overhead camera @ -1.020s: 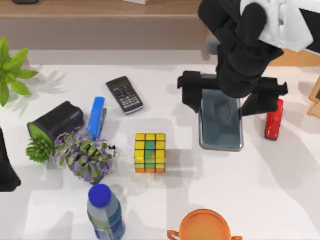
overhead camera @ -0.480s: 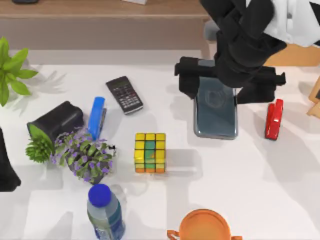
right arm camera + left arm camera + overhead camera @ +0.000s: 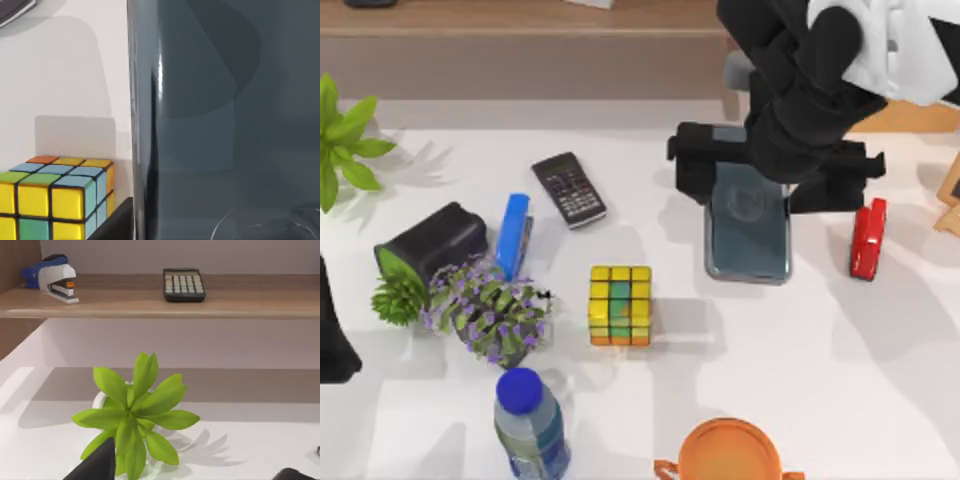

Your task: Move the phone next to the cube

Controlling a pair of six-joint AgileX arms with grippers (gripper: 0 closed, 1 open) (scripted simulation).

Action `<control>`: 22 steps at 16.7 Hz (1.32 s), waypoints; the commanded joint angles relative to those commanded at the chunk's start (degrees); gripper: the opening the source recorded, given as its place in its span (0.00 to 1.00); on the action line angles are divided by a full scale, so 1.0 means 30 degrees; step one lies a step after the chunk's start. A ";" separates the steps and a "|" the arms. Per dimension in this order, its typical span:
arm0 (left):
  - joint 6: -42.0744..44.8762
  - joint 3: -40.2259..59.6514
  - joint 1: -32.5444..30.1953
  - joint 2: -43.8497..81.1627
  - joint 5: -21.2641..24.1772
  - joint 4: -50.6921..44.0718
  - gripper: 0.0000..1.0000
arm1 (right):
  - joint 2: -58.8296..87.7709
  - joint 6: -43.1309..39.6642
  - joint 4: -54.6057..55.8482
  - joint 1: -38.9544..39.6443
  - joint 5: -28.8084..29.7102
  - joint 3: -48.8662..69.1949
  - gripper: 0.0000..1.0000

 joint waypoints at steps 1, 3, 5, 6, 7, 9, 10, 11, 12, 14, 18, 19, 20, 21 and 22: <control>0.0000 0.0000 0.0000 0.0000 0.0000 0.0000 1.00 | 0.0129 -0.0024 0.0094 -0.0004 -0.0005 -0.0169 0.00; 0.0000 0.0000 0.0000 0.0000 0.0000 0.0000 1.00 | 0.0449 -0.0071 0.0270 -0.0013 -0.0015 -0.0549 0.00; 0.0000 0.0000 0.0000 0.0000 0.0000 0.0000 1.00 | 0.0873 -0.0116 0.0423 -0.0020 -0.0025 -0.1002 0.00; 0.0000 0.0000 0.0000 0.0000 0.0000 0.0000 1.00 | 0.1137 -0.0137 0.0487 -0.0023 -0.0030 -0.1264 0.00; 0.0000 0.0000 0.0000 0.0000 0.0000 0.0000 1.00 | 0.1414 -0.0156 0.0548 -0.0026 -0.0035 -0.1535 0.00; 0.0000 0.0000 0.0000 0.0000 0.0000 0.0000 1.00 | 0.2078 -0.0186 0.0641 -0.0030 -0.0045 -0.2148 0.00; 0.0000 0.0000 0.0000 0.0000 0.0000 0.0000 1.00 | 0.2447 -0.0198 0.0675 -0.0032 -0.0048 -0.2478 0.00; 0.0000 0.0000 0.0000 0.0000 0.0000 0.0000 1.00 | 0.2785 -0.0205 0.0699 -0.0033 -0.0051 -0.2783 0.00; 0.0000 0.0000 0.0000 0.0000 0.0000 0.0000 1.00 | 0.3101 -0.0211 0.0716 -0.0033 -0.0053 -0.3070 0.00; 0.0000 0.0000 0.0000 0.0000 0.0000 0.0000 1.00 | 0.3164 -0.0212 0.0720 -0.0034 -0.0054 -0.3128 0.00; 0.0000 0.0000 0.0000 0.0000 0.0000 0.0000 1.00 | 0.3164 -0.0212 0.0720 -0.0034 -0.0054 -0.3128 0.00; 0.0000 0.0000 0.0000 0.0000 0.0000 0.0000 1.00 | 0.3164 -0.0212 0.0720 -0.0034 -0.0054 -0.3128 0.08; 0.0000 0.0000 0.0000 0.0000 0.0000 0.0000 1.00 | 0.3164 -0.0212 0.0720 -0.0034 -0.0054 -0.3128 0.15; 0.0000 0.0000 0.0000 0.0000 0.0000 0.0000 1.00 | 0.3164 -0.0212 0.0720 -0.0034 -0.0054 -0.3128 0.23; 0.0000 0.0000 0.0000 0.0000 0.0000 0.0000 1.00 | 0.3164 -0.0212 0.0720 -0.0034 -0.0054 -0.3128 0.30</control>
